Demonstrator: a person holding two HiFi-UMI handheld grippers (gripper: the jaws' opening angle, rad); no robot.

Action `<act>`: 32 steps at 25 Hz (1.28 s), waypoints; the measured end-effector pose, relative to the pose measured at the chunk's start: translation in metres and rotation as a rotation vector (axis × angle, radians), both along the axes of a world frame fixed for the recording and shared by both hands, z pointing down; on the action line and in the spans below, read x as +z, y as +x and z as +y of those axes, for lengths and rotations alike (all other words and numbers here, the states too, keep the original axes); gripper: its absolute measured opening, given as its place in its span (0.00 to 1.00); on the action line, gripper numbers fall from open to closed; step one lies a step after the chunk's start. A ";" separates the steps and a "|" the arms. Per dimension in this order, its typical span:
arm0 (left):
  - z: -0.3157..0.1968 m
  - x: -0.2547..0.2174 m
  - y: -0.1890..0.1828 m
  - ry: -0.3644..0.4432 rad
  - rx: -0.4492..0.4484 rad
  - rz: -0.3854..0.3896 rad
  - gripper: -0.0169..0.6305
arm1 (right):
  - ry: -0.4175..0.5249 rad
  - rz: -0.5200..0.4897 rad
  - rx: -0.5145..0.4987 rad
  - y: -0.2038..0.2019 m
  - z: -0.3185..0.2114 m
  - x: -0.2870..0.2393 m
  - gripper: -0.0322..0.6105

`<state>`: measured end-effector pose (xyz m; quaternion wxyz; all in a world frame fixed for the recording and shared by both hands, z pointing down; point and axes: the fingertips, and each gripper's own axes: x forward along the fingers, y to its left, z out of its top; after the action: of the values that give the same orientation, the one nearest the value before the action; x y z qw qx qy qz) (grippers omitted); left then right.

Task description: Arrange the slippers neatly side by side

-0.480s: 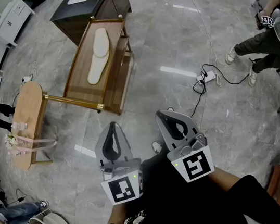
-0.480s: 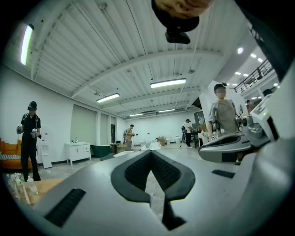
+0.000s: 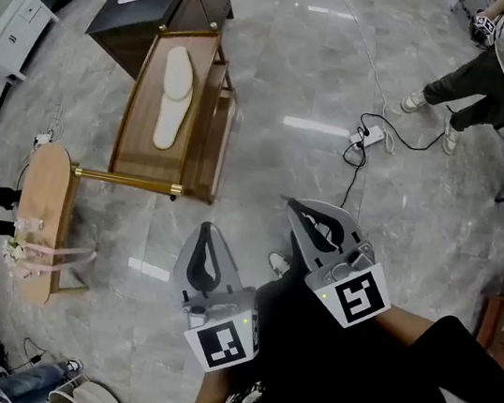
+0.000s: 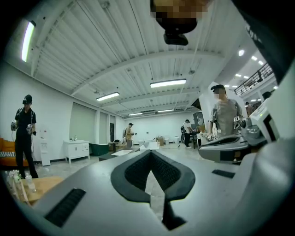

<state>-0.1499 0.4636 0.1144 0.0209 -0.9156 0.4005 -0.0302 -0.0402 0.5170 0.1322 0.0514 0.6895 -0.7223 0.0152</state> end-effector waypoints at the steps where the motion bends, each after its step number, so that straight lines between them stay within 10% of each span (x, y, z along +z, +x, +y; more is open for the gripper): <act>1: -0.001 0.000 0.000 0.010 0.001 0.004 0.03 | -0.003 0.002 0.004 0.002 0.000 0.001 0.05; 32: -0.050 -0.032 0.050 0.056 -0.061 -0.053 0.03 | 0.086 -0.061 -0.093 0.054 -0.066 -0.026 0.05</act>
<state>-0.0995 0.4134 0.0825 0.0562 -0.9010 0.4280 -0.0436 0.0137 0.4510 0.1058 0.0003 0.6560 -0.7547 0.0030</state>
